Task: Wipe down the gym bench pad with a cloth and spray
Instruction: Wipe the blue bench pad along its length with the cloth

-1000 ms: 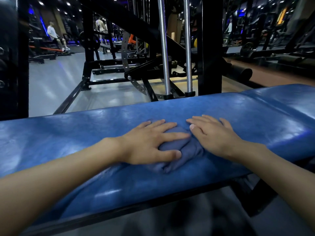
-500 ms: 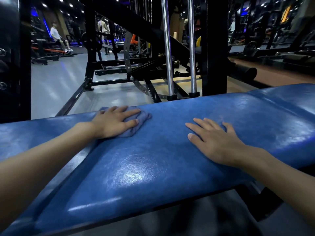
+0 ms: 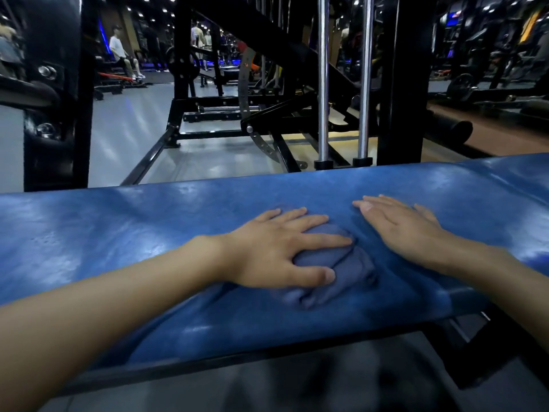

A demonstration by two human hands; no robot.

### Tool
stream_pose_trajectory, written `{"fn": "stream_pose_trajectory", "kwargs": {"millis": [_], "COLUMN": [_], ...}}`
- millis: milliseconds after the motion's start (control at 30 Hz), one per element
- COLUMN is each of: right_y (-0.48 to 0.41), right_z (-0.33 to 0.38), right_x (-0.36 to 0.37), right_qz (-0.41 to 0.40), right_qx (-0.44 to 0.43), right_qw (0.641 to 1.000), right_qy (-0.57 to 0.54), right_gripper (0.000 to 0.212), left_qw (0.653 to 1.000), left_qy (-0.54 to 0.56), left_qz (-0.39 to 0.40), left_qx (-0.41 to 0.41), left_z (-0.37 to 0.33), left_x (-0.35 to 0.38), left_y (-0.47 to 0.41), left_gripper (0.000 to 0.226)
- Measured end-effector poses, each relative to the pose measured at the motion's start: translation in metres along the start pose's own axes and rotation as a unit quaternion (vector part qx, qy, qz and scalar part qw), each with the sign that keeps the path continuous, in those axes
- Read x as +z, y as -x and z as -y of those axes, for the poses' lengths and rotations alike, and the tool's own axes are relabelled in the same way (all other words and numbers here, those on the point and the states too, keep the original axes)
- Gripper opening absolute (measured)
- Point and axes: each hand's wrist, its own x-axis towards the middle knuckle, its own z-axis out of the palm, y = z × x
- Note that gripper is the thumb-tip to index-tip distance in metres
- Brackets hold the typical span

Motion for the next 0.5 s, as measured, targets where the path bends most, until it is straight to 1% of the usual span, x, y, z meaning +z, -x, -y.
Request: {"fn": "stream_pose_trajectory", "kwargs": {"millis": [67,133,233,300,400,500], "right_y": [0.001,0.002,0.002,0.0,-0.002,-0.001], "right_z": [0.006,0.007,0.006,0.005,0.006,0.006], "right_x": [0.006,0.013,0.015,0.016,0.018,0.018], "right_qz": [0.018,0.036,0.039,0.04,0.039,0.032], "right_qx": [-0.019,-0.035,-0.034,-0.033,-0.037,-0.039], "right_qw": [0.999,0.997,0.996,0.995,0.994,0.993], "right_qy": [0.018,0.059,0.07,0.081,0.097,0.103], "right_gripper": [0.055,0.055,0.055,0.056,0.058,0.059], "left_qw": [0.999,0.994,0.974,0.959,0.948,0.953], "left_qy": [0.014,0.032,0.041,0.04,0.027,0.017], "left_qz": [-0.005,-0.02,-0.035,-0.031,-0.024,-0.021], "left_qx": [-0.039,-0.1,-0.221,-0.278,-0.315,-0.303], "left_z": [0.028,0.068,0.134,0.163,0.164,0.134], "left_x": [0.001,-0.001,-0.005,-0.005,-0.004,-0.004], "left_y": [-0.006,-0.009,-0.003,0.001,-0.002,0.0], "left_gripper": [0.073,0.077,0.085,0.089,0.087,0.08]}}
